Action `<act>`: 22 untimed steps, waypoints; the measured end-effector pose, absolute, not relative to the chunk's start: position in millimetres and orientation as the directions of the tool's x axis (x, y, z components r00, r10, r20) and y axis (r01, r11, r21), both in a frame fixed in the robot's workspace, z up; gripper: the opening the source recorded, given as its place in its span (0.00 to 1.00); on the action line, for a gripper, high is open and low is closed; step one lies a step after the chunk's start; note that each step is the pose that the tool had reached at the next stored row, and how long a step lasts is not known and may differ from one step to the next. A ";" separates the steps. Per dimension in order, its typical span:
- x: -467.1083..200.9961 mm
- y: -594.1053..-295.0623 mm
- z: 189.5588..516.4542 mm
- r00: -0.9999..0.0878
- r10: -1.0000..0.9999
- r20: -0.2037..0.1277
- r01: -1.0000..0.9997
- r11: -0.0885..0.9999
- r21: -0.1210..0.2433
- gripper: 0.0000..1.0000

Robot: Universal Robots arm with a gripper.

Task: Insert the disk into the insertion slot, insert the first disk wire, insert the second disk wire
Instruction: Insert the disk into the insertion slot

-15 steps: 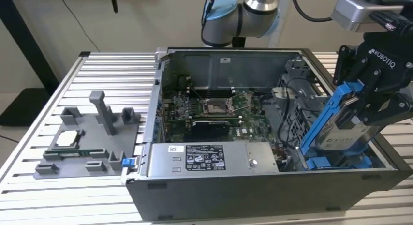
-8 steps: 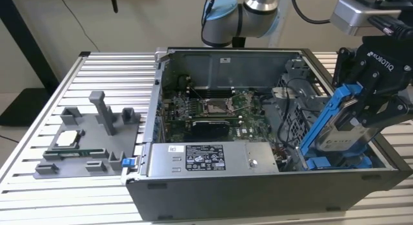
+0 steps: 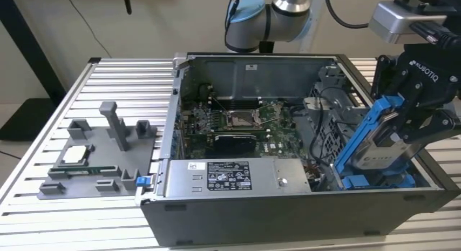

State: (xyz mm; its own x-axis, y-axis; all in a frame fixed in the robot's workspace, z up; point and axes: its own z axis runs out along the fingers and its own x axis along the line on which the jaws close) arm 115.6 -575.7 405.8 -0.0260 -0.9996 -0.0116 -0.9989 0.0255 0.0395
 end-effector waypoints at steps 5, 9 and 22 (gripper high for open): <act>115.6 -575.4 403.7 -0.026 -1.000 -0.015 -0.999 0.026 0.040 0.00; 115.7 -575.3 399.1 -0.026 -1.000 -0.015 -0.999 0.026 0.040 0.00; 115.7 -575.3 389.2 -0.027 -1.000 -0.015 -0.999 0.026 0.040 0.00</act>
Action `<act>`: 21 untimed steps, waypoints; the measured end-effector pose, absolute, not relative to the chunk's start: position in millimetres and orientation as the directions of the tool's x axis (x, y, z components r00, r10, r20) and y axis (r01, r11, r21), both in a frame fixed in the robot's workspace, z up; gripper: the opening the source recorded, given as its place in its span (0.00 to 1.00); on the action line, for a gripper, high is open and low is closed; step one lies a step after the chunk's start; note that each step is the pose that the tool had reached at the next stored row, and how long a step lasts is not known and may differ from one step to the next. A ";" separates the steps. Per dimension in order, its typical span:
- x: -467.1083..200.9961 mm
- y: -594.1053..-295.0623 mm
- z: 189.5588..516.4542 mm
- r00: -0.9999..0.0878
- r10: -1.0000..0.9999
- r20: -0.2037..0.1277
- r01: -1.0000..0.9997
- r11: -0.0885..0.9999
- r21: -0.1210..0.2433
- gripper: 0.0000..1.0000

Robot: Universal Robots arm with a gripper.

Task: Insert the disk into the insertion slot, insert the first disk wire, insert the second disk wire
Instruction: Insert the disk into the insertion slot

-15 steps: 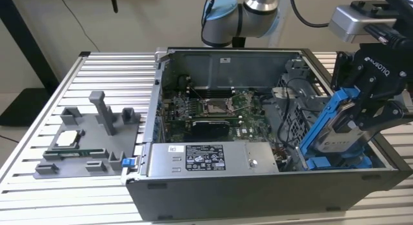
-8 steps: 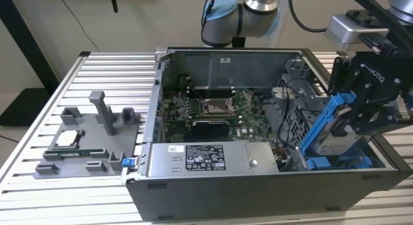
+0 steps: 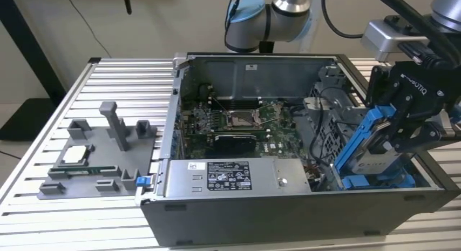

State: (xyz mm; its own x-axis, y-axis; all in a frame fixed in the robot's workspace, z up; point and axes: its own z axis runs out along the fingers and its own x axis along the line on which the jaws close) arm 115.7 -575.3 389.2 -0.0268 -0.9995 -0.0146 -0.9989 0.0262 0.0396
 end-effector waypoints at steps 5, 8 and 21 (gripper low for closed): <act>115.7 -575.3 388.9 -0.027 -1.000 -0.015 -0.999 0.026 0.040 0.00; 115.7 -575.3 388.9 -0.027 -1.000 -0.015 -0.999 0.026 0.040 1.00; 116.1 -572.7 394.0 -0.027 -0.999 -0.018 -0.999 0.026 0.032 1.00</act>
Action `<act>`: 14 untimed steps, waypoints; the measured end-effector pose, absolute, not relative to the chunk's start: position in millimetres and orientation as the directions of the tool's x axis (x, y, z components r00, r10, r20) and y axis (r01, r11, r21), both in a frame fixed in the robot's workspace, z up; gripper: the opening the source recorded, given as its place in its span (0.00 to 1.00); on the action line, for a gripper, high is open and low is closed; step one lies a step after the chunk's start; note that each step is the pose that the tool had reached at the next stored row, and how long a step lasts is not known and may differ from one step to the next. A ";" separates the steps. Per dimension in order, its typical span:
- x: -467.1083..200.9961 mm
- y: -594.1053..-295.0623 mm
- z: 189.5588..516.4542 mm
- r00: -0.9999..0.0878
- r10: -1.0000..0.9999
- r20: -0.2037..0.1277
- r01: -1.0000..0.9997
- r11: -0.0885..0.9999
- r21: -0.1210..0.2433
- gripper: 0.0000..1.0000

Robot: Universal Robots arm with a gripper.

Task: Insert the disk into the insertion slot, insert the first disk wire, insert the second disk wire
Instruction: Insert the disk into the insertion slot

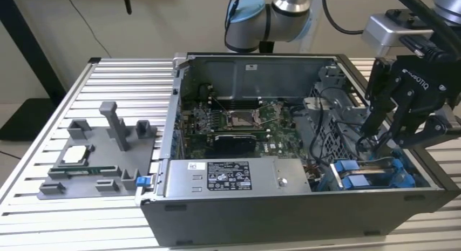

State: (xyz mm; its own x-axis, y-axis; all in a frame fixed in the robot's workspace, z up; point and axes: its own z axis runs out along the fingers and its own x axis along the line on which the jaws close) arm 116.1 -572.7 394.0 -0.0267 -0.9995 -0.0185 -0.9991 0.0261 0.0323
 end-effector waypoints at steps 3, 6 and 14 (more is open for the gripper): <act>116.2 -570.5 394.0 -0.026 -0.999 -0.022 -1.000 0.026 0.015 1.00; 116.3 -567.7 394.1 -0.026 -0.999 -0.025 -1.000 0.026 0.000 1.00; 117.5 -556.1 393.9 -0.025 -0.999 -0.027 -0.999 0.026 -0.030 1.00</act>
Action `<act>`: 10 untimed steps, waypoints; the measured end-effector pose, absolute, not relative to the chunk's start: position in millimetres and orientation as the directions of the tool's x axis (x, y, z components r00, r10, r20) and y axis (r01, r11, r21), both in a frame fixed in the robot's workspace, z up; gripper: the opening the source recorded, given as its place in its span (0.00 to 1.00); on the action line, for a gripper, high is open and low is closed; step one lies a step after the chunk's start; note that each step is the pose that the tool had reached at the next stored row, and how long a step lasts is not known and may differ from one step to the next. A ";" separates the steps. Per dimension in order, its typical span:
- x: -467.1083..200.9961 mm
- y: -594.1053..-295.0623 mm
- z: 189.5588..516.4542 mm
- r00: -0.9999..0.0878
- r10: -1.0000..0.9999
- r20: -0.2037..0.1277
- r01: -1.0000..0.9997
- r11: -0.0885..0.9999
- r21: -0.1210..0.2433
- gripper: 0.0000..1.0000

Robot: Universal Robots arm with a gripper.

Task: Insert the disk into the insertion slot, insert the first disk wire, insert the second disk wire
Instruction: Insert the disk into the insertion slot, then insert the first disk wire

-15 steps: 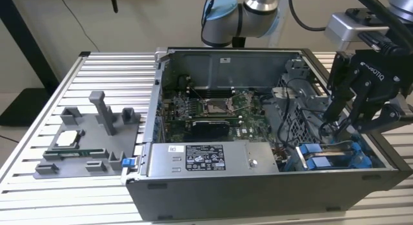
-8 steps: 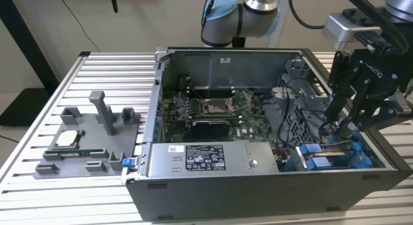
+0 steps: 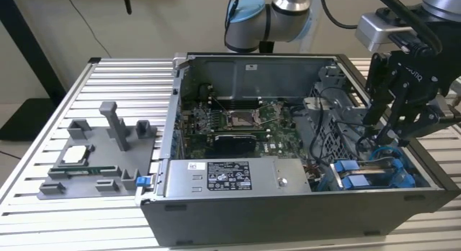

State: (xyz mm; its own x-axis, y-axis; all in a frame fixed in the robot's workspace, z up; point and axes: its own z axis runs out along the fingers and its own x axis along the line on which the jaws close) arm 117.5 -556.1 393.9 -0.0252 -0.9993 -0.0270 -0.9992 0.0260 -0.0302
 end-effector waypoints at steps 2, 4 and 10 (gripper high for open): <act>117.6 -554.9 393.6 -0.025 -0.999 -0.027 -0.999 0.026 -0.031 1.00; 117.6 -554.7 392.8 -0.025 -0.999 -0.027 -0.999 0.026 -0.033 1.00; 117.6 -554.5 390.0 -0.019 -0.999 -0.027 -0.999 0.020 -0.037 1.00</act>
State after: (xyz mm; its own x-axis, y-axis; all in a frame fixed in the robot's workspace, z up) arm 117.6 -554.5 390.0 -0.0188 -0.9994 -0.0274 -0.9991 0.0199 -0.0372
